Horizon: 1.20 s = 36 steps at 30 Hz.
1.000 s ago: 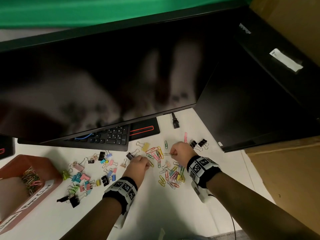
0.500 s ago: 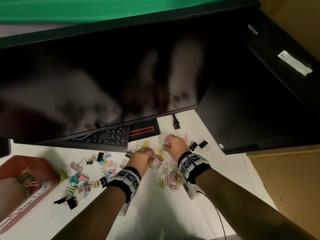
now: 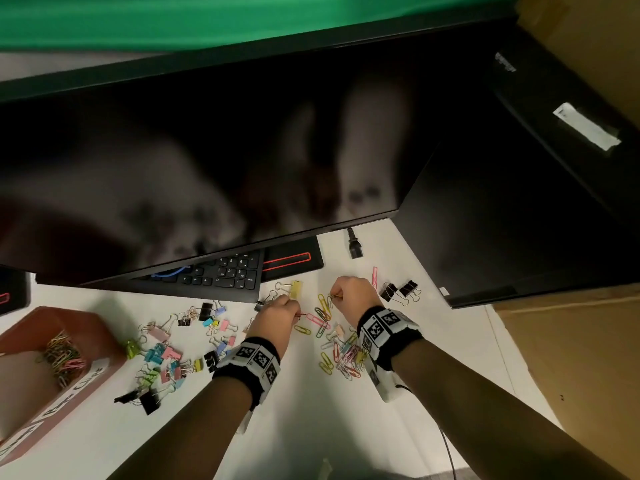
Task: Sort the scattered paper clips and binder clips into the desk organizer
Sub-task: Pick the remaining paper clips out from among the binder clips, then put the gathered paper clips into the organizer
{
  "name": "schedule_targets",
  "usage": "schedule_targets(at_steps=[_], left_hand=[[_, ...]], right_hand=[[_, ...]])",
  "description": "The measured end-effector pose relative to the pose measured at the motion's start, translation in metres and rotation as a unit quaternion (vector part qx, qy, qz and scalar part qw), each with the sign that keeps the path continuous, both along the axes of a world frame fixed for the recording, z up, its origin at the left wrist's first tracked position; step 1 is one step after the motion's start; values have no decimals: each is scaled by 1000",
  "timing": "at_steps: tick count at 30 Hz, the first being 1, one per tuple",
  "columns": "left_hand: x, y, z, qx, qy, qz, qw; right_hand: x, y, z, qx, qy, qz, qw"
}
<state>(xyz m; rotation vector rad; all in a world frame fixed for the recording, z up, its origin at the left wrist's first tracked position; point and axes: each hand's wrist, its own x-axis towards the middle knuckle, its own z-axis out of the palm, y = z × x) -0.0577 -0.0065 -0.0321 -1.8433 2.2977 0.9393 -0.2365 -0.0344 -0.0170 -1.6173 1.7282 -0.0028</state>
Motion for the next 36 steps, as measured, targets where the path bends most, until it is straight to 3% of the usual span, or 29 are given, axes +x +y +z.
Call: schedule_targets(at_steps=[9,16,20,25,31,36], left_hand=[[-7,1,15,24,-164,-72,984],[7,8,16,24,-141,-78,987],[29,13,23,26,6,50,998],[81,28,73,-70,151,159,973],[200,51,117,-129,164,302,930],[282,67,137,-140,53,389,909]], right_hand=[[2,12,4,9,-5,6,1000],[1,24,17,-17,-36,-24,999],[18,31,36,-59,-63,-22,996],[75,35,65,-119,-104,20,987],[198,33,100,-158,-174,143,961],[306,34,113,-156,-220,204,941]])
